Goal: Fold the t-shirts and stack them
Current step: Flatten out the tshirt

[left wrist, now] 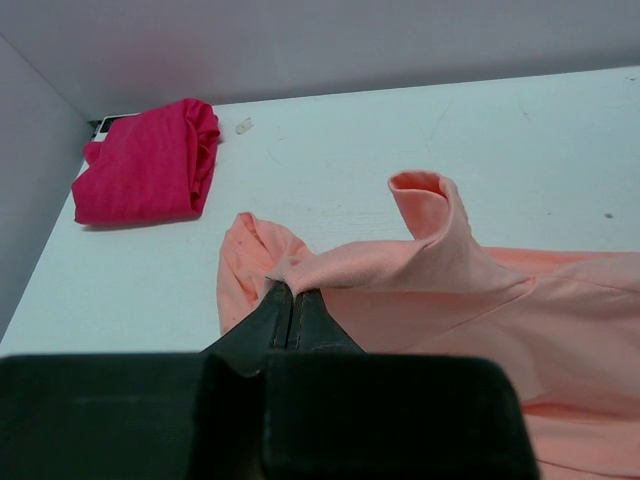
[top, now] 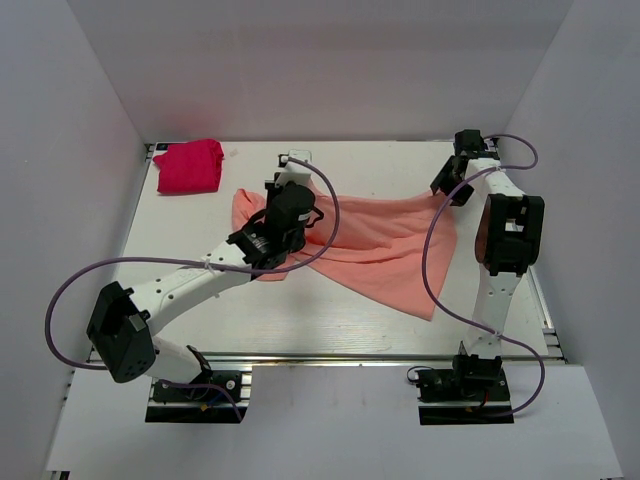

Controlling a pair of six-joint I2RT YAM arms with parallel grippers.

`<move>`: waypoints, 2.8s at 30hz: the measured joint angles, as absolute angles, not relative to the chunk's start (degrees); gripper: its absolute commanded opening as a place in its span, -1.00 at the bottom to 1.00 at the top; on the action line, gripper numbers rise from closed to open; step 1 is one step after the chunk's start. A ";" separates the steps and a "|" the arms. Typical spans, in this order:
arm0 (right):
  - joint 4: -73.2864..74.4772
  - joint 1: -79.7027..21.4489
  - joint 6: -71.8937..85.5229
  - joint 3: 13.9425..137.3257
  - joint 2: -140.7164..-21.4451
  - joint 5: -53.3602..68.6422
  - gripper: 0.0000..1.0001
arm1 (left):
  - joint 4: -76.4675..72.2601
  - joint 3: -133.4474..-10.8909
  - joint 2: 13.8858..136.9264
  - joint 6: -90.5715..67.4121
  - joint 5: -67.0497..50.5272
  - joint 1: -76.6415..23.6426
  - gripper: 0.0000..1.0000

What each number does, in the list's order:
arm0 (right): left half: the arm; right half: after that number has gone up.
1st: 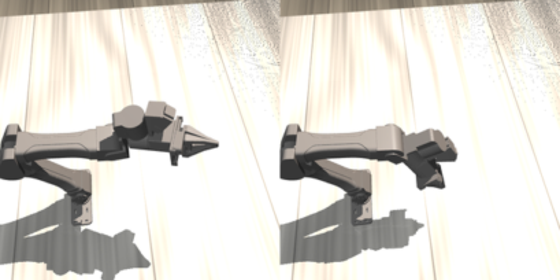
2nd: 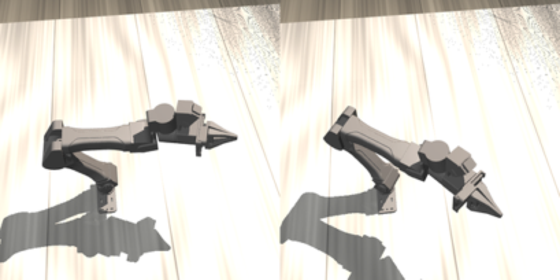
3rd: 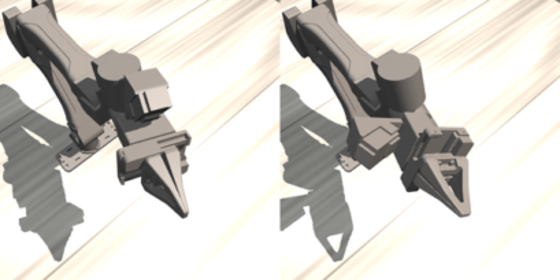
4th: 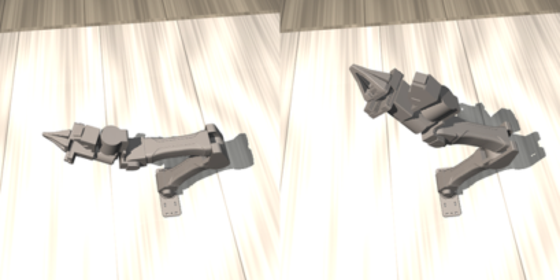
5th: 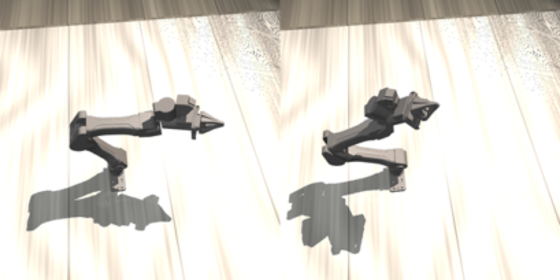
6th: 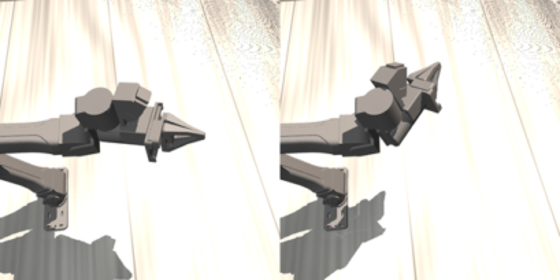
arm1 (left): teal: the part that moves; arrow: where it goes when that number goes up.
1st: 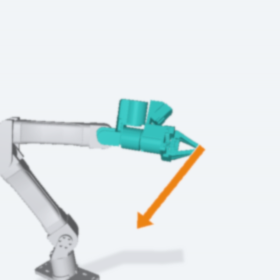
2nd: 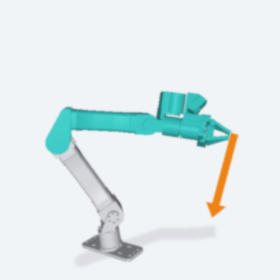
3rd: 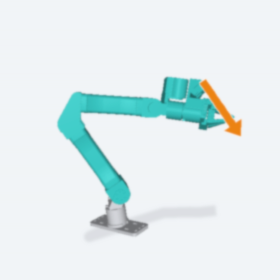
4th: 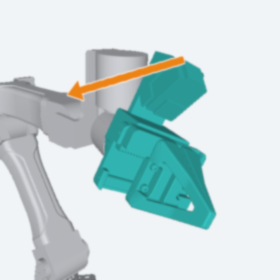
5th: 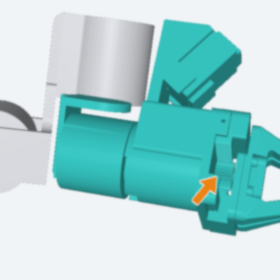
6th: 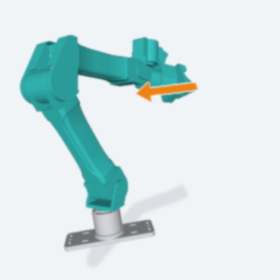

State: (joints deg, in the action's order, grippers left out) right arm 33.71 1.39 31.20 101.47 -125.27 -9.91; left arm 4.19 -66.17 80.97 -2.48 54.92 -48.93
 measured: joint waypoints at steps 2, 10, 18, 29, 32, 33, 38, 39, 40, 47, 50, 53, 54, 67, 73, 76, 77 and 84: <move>33.12 1.41 31.11 101.47 -125.32 -8.64 0.33 | 4.21 -66.17 80.97 -2.33 54.92 -48.40 -1.00; 30.57 1.41 26.81 99.31 -124.97 -7.53 0.41 | 4.51 -66.17 80.97 -2.85 54.87 -47.07 -1.00; 26.74 1.39 20.56 89.86 -121.21 -6.44 0.35 | 5.98 -66.06 81.38 -5.48 53.43 -45.65 -1.00; 24.93 1.37 18.50 88.47 -120.68 -6.44 -0.59 | 8.23 -66.04 83.59 -7.77 51.79 -43.94 -1.00; 25.26 1.37 18.09 88.62 -119.39 -6.72 -0.86 | 8.36 -66.04 83.59 -7.97 51.53 -43.81 -1.00; 25.52 1.37 17.85 88.79 -118.78 -6.83 -1.00 | 8.45 -66.06 83.59 -7.99 51.51 -43.59 -1.00; 26.76 1.37 17.54 90.61 -114.26 -7.40 -1.00 | 8.49 -66.04 83.57 -7.86 51.57 -43.24 -1.00; 27.07 1.37 17.52 90.87 -113.16 -7.44 -1.00 | 8.32 -66.06 83.57 -7.66 51.66 -43.11 -1.00; 27.64 1.37 17.50 91.31 -111.90 -7.53 -1.00 | 8.08 -66.06 83.53 -7.35 51.68 -42.94 -1.00; 31.92 1.37 15.27 93.93 -102.28 -6.87 -1.00 | 4.49 -66.06 80.66 -2.17 54.63 -42.19 -1.00; 35.22 1.37 13.56 96.33 -97.06 -6.87 -1.00 | 1.98 -66.06 76.34 1.54 56.07 -41.78 -1.00; 36.16 1.37 11.75 97.93 -90.80 -7.29 -1.00 | -1.61 -66.06 70.06 5.61 56.55 -41.71 -1.00; 36.58 1.37 11.29 98.02 -88.44 -7.55 -1.00 | -2.42 -66.26 67.59 6.83 56.49 -41.74 -1.00; 37.56 1.30 8.05 102.19 -59.02 -7.07 -1.00 | 2.74 -76.42 42.78 10.63 31.79 -42.09 -1.00; 37.56 1.28 7.86 103.46 -50.15 -6.44 -1.00 | 9.37 -85.10 38.81 9.32 18.92 -41.89 -1.00; 37.52 1.28 7.86 103.98 -47.31 -6.48 -1.00 | 11.38 -87.77 38.50 8.73 14.74 -41.74 -1.00; 37.52 1.28 7.88 103.98 -46.78 -6.48 -1.00 | 12.03 -88.18 38.48 8.54 13.72 -41.74 -1.00; 34.09 1.28 8.75 96.73 -47.24 -5.74 -1.00 | 9.23 -84.20 42.26 8.10 17.80 -41.69 -1.00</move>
State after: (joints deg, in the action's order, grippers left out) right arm 34.09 1.28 8.75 96.73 -47.24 -5.74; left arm 9.23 -84.20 42.26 8.10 17.80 -41.69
